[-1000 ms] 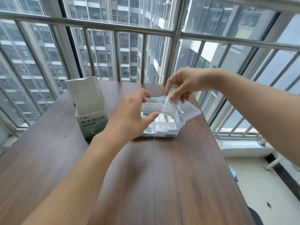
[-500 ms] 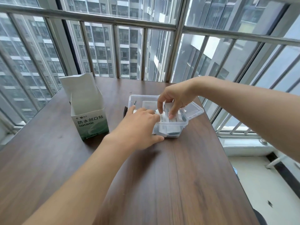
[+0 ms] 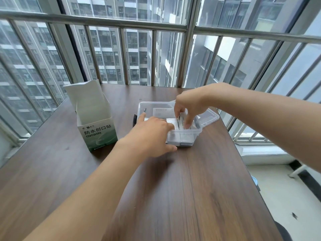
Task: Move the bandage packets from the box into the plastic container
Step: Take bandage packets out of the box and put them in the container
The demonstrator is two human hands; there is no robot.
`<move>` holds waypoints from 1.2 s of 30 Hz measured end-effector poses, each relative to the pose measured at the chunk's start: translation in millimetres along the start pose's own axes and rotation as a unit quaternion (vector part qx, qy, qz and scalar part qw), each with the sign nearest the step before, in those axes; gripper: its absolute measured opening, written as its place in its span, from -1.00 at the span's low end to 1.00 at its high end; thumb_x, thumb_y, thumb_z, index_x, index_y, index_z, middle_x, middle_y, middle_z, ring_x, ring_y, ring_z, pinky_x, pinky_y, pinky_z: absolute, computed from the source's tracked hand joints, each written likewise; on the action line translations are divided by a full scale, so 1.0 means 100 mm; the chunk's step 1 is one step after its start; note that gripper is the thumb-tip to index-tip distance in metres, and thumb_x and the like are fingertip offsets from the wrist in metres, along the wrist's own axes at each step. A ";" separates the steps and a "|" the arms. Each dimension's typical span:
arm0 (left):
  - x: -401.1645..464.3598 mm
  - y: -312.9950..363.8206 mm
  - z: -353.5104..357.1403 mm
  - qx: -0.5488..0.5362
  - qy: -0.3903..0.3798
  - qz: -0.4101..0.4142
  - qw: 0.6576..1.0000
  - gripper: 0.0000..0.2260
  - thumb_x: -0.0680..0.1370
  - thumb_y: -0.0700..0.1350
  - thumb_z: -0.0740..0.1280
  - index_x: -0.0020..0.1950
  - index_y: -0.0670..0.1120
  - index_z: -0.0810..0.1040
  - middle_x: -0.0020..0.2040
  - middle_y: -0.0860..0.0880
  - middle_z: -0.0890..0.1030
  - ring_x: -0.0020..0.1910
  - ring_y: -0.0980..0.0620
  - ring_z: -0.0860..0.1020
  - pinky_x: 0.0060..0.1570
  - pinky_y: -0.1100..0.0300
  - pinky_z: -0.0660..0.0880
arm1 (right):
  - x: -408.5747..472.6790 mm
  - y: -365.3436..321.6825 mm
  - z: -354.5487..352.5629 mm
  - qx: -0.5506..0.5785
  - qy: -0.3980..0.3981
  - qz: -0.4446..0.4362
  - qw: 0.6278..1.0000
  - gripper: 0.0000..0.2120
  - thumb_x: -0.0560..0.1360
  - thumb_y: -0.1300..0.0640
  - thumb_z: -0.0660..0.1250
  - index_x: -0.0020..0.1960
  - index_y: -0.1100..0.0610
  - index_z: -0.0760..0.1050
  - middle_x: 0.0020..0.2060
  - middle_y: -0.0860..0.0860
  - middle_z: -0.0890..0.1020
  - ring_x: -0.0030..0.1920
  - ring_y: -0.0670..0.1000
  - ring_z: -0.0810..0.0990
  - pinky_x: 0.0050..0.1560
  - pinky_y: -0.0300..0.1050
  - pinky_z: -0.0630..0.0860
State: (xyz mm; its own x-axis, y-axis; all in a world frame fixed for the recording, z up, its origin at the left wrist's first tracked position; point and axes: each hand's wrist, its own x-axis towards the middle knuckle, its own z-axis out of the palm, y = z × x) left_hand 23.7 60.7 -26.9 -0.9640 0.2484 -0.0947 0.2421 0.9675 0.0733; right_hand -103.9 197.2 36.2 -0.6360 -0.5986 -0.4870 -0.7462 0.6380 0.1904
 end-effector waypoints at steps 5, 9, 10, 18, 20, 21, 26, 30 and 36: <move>0.01 0.00 -0.01 -0.002 -0.004 0.000 1.000 -0.45 0.51 0.32 0.32 0.43 0.08 0.45 0.35 0.06 0.55 0.42 -0.05 0.40 0.55 -0.21 0.00 | 0.06 -0.02 0.00 -0.019 -0.022 0.022 0.999 -0.45 0.34 -0.17 0.57 0.27 -0.02 0.57 0.01 -0.05 0.67 0.01 0.10 0.64 0.11 0.08 0.61; 0.01 0.00 -0.01 0.000 -0.004 0.002 1.000 -0.44 0.52 0.32 0.31 0.43 0.07 0.44 0.34 0.06 0.55 0.42 -0.05 0.41 0.55 -0.20 0.01 | 0.13 0.00 0.00 -0.015 -0.046 0.061 0.997 -0.39 0.37 -0.24 0.52 0.34 -0.07 0.49 0.07 0.01 0.64 -0.25 0.03 0.63 -0.28 -0.14 0.59; 0.01 0.00 -0.02 0.000 -0.005 0.003 1.000 -0.44 0.52 0.32 0.31 0.43 0.07 0.44 0.34 0.06 0.55 0.42 -0.05 0.41 0.55 -0.20 0.01 | 0.13 -0.01 0.00 -0.006 -0.048 0.070 0.996 -0.43 0.42 -0.25 0.47 0.35 -0.07 0.47 -0.01 0.02 0.62 -0.34 0.00 0.59 -0.37 -0.21 0.51; 0.01 0.01 -0.03 0.000 0.002 0.005 1.000 -0.46 0.52 0.31 0.32 0.42 0.08 0.45 0.33 0.07 0.56 0.40 -0.05 0.43 0.55 -0.21 0.01 | 0.12 -0.05 0.05 0.037 -0.023 0.073 0.996 -0.62 0.58 -0.01 0.36 0.39 -0.03 0.46 -0.29 0.03 0.48 -0.46 -0.03 0.55 -0.53 -0.27 0.44; 0.00 0.01 -0.03 0.000 0.002 0.005 1.000 -0.46 0.52 0.31 0.32 0.41 0.07 0.45 0.33 0.07 0.56 0.40 -0.04 0.43 0.55 -0.21 0.01 | 0.10 -0.02 0.05 0.053 -0.011 0.068 0.996 -0.61 0.58 0.02 0.37 0.40 -0.05 0.45 -0.24 0.03 0.52 -0.50 -0.05 0.56 -0.54 -0.27 0.46; 0.00 0.01 -0.04 -0.001 0.002 0.005 1.000 -0.47 0.52 0.30 0.32 0.41 0.07 0.45 0.33 0.07 0.55 0.40 -0.04 0.43 0.55 -0.21 0.01 | 0.08 -0.01 0.03 0.062 -0.002 0.063 0.996 -0.59 0.58 0.06 0.38 0.41 -0.05 0.44 -0.15 0.03 0.57 -0.51 -0.05 0.56 -0.53 -0.26 0.46; 0.00 0.01 -0.03 0.000 0.002 0.008 1.000 -0.48 0.52 0.30 0.32 0.38 0.04 0.47 0.31 0.06 0.56 0.38 -0.05 0.44 0.55 -0.20 0.02 | -0.07 -0.04 -0.05 0.075 0.039 0.035 0.996 -0.51 0.52 0.21 0.46 0.39 -0.03 0.46 0.11 -0.03 0.65 -0.42 -0.02 0.59 -0.47 -0.22 0.52; -0.02 -0.01 -0.06 -0.007 0.010 0.014 1.000 -0.48 0.51 0.31 0.32 0.36 0.05 0.48 0.29 0.07 0.57 0.35 -0.05 0.46 0.51 -0.16 0.14 | -0.09 -0.12 0.02 0.063 0.038 0.048 0.996 -0.43 0.42 0.19 0.56 0.38 0.03 0.47 0.11 0.01 0.64 -0.41 0.01 0.63 -0.42 -0.16 0.59; -0.63 -0.31 -0.50 -0.200 0.407 0.017 0.891 -0.72 0.58 0.11 0.36 0.18 -0.02 0.64 0.08 0.15 0.63 0.06 0.22 0.54 0.16 0.37 0.43 | -0.52 -0.23 -0.43 0.184 0.195 -0.022 0.963 -0.71 0.50 0.12 0.47 0.22 0.02 0.61 -0.03 -0.06 0.71 -0.40 -0.07 0.68 -0.44 -0.24 0.59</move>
State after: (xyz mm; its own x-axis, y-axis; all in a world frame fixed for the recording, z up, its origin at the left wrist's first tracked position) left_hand 71.7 13.2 26.0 -0.7570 0.0031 0.6534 0.3715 0.8246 0.4266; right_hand -61.8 193.0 93.6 -0.6850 -0.7189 -0.1177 -0.6987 0.6941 -0.1734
